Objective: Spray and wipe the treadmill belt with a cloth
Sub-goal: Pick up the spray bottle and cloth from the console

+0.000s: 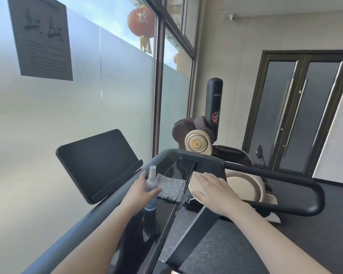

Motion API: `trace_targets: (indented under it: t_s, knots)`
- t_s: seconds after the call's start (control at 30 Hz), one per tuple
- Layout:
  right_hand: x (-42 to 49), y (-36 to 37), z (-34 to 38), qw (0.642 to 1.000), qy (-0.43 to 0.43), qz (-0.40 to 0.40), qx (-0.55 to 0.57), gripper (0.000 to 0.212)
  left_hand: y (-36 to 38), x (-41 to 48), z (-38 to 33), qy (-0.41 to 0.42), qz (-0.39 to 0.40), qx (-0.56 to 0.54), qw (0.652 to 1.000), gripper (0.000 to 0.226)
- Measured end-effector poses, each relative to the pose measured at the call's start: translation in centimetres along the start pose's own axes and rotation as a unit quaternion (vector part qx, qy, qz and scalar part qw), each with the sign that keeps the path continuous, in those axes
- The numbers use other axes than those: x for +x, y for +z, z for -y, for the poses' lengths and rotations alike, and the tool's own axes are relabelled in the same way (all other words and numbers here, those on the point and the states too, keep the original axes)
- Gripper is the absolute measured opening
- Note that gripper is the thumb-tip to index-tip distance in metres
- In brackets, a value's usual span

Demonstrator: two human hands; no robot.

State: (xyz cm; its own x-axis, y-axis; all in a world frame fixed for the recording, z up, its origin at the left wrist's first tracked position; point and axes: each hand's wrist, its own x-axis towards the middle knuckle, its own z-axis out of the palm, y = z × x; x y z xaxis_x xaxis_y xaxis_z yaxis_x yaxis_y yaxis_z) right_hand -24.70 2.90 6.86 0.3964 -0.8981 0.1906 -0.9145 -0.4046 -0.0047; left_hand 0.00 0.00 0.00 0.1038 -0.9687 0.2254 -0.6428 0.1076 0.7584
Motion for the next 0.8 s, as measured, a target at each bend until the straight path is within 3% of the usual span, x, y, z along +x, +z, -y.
trace_targets:
  t_s: [0.17, 0.23, 0.43, 0.6, 0.8]
  knots:
    - [0.0, 1.3, 0.1, 1.0, 0.005, 0.008, 0.007, 0.059, 1.6, 0.1, -0.9, 0.015, -0.023, -0.058, 0.998, 0.032]
    - [0.0, 1.4, 0.4, 1.0, 0.006, 0.002, 0.018, 0.058, 1.8, -0.1, -0.9, 0.022, -0.038, -0.055, 0.998, 0.022]
    - [0.6, -0.5, 1.7, 0.993, 0.007, -0.075, 0.089, 0.044, 0.6, -2.0, -2.7, 0.13, -0.024, 0.072, 0.989, 0.026]
    - [1.6, -2.5, 4.6, 0.952, 0.02, -0.103, 0.287, 0.034, -1.2, -5.0, -6.4, 0.233, -0.027, 0.17, 0.957, 0.027]
    - [1.9, -3.2, 6.7, 0.929, 0.016, -0.158, 0.334, 0.043, -1.6, -7.8, -7.9, 0.213, -0.014, 0.119, 0.97, 0.024]
